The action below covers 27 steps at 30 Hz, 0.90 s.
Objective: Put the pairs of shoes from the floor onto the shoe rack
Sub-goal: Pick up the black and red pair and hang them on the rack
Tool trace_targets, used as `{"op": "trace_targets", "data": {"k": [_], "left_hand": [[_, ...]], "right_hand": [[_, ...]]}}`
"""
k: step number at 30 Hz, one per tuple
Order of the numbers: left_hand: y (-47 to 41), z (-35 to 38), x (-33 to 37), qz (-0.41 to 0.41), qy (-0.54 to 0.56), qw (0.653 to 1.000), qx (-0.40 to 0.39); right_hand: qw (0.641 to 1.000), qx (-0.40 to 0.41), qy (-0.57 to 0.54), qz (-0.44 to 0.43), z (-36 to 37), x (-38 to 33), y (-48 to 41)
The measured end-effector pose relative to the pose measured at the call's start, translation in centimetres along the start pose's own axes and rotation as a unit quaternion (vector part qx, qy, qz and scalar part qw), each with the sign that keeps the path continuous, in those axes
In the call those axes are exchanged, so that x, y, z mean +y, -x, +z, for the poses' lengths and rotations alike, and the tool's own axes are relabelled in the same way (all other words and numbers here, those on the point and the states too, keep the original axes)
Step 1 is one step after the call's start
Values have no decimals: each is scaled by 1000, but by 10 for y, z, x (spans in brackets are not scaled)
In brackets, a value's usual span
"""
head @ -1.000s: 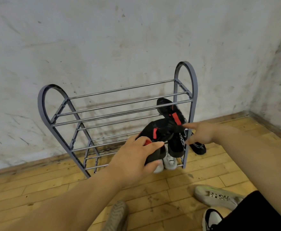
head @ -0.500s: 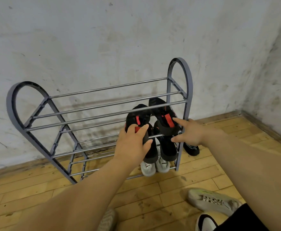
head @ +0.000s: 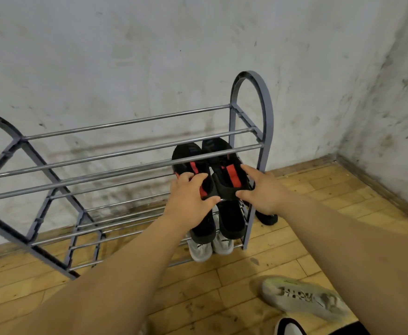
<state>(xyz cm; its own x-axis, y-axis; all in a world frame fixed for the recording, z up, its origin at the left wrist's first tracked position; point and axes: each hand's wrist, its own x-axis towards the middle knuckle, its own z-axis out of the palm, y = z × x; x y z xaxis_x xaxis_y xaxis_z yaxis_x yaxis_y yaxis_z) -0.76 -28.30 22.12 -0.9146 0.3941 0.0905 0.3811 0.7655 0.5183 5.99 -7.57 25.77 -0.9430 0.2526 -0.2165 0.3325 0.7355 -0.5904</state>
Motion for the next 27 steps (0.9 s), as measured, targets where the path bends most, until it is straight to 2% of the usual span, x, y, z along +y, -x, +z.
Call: {"op": "trace_targets", "data": {"k": [7, 14, 19, 23, 27], "left_hand": [[6, -18, -14, 45, -3, 997, -55], [26, -30, -6, 50, -30, 997, -44], [53, -33, 10, 72, -63, 995, -29], [77, -20, 31, 121, -84, 987, -66], [85, -8, 43, 149, -115, 977, -99]], "right_hand": [[1000, -2, -19, 3, 6, 2, -5], [999, -43, -6, -15, -13, -3, 13], [993, -109, 11, 38, -45, 14, 33], [981, -156, 38, 111, -61, 35, 49], [970, -174, 104, 136, -50, 57, 49]]}}
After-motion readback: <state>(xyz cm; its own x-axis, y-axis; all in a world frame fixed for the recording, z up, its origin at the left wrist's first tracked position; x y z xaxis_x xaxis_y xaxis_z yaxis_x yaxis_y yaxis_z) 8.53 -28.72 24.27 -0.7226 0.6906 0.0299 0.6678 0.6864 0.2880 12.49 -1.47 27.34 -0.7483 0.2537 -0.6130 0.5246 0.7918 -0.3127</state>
